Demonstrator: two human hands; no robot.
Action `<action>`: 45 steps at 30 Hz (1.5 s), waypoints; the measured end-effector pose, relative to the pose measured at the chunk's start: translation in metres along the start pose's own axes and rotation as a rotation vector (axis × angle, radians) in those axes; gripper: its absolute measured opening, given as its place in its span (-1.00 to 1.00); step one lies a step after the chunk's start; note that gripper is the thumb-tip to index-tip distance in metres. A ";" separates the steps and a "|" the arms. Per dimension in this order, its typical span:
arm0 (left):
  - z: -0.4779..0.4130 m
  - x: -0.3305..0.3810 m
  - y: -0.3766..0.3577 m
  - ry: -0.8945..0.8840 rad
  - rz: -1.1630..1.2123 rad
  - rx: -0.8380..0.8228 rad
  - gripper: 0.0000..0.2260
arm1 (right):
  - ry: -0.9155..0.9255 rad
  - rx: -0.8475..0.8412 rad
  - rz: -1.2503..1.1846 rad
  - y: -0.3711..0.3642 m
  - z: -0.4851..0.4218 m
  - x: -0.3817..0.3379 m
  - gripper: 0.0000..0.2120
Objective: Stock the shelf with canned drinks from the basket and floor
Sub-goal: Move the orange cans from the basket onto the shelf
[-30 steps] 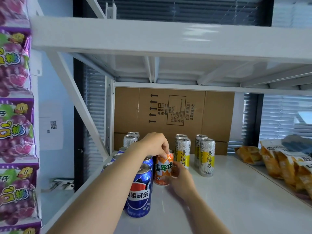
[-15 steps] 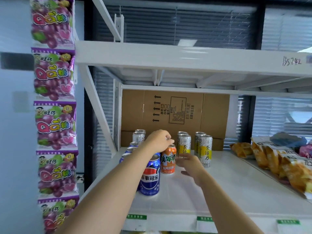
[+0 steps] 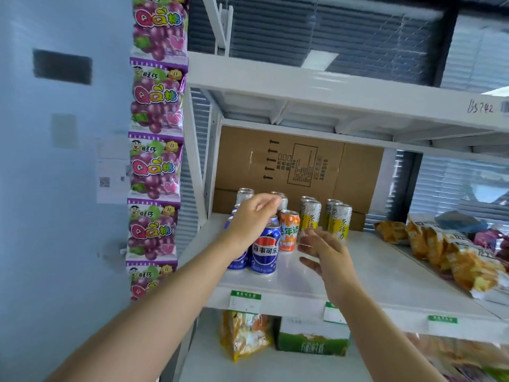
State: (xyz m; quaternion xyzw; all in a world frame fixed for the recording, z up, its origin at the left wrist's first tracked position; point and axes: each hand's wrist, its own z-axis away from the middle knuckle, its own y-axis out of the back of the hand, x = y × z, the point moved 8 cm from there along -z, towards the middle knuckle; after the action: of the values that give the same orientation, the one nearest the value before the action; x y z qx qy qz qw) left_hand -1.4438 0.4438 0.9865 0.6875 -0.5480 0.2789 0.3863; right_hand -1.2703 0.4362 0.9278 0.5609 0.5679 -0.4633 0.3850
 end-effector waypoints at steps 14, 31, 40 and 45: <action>0.194 0.027 0.031 0.242 0.078 0.268 -0.76 | -0.103 -0.295 -0.137 -0.030 0.151 0.004 -0.86; 0.551 0.040 0.192 0.602 -0.020 0.761 -0.78 | -0.414 -0.784 -0.232 -0.201 0.427 0.082 -0.88; 0.767 0.064 0.307 0.661 0.145 1.087 -0.69 | -0.590 -1.018 -0.222 -0.329 0.627 0.119 -0.87; 0.876 0.060 0.366 0.736 0.163 1.225 -0.70 | -0.697 -1.088 -0.178 -0.391 0.715 0.149 -0.89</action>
State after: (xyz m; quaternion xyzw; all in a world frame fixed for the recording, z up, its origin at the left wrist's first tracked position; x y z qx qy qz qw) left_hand -1.8185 -0.3588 0.6390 0.5991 -0.1768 0.7779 0.0687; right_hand -1.7291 -0.1842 0.6257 0.0538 0.6074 -0.2947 0.7358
